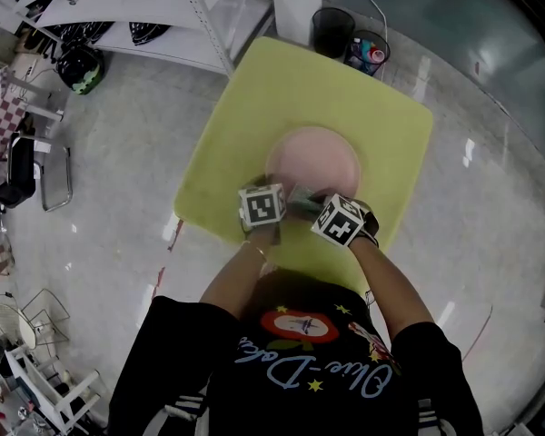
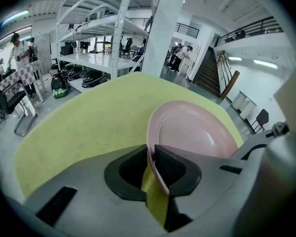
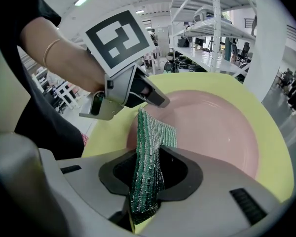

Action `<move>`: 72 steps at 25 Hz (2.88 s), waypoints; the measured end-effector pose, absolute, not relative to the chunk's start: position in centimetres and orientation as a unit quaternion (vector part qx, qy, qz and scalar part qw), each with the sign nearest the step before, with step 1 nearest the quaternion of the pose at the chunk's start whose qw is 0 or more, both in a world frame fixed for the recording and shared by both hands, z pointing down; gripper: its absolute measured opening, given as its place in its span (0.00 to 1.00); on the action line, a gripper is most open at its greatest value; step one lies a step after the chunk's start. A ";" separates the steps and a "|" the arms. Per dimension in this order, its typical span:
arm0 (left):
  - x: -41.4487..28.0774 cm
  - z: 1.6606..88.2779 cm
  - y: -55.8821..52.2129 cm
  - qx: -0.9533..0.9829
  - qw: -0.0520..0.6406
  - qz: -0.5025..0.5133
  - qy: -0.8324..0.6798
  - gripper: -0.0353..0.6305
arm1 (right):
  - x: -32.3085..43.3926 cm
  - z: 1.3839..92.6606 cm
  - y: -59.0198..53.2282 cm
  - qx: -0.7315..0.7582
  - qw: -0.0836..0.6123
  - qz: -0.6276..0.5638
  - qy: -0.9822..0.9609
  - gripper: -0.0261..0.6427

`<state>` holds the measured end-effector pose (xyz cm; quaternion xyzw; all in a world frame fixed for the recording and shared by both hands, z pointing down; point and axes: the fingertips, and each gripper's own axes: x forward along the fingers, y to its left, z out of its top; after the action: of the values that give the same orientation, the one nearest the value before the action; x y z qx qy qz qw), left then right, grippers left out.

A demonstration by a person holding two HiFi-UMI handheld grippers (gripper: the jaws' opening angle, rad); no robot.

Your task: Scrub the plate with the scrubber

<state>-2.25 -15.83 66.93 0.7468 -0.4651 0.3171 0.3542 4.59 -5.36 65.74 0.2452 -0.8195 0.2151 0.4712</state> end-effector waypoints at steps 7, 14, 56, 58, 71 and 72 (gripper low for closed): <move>-2.3 67.0 -15.7 0.761 0.347 0.329 -0.438 0.12 | 3.6 65.1 -6.6 0.287 0.391 0.271 -0.831 0.16; -2.5 67.4 -15.4 0.774 0.377 0.303 -0.408 0.24 | 4.6 63.8 -8.5 0.363 0.309 0.314 -0.821 0.14; -0.3 46.3 -9.2 0.899 0.155 0.134 -0.387 0.06 | 7.7 44.0 -5.4 0.506 0.051 0.142 -0.849 0.14; -0.4 46.2 -8.9 0.899 0.157 0.133 -0.387 0.06 | 7.5 43.8 -5.1 0.502 0.053 0.140 -0.852 0.14; -1.4 45.9 -8.6 0.898 0.157 0.122 -0.392 0.06 | 6.3 43.3 -4.8 0.499 0.053 0.135 -0.854 0.14; -1.5 45.9 -8.6 0.898 0.157 0.120 -0.392 0.06 | 6.3 43.3 -4.9 0.499 0.053 0.135 -0.855 0.14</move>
<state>-1.46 -8.64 45.89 0.8985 -0.3921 0.1199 0.1568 6.27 -4.88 43.35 0.4988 -0.8545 0.1347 0.0531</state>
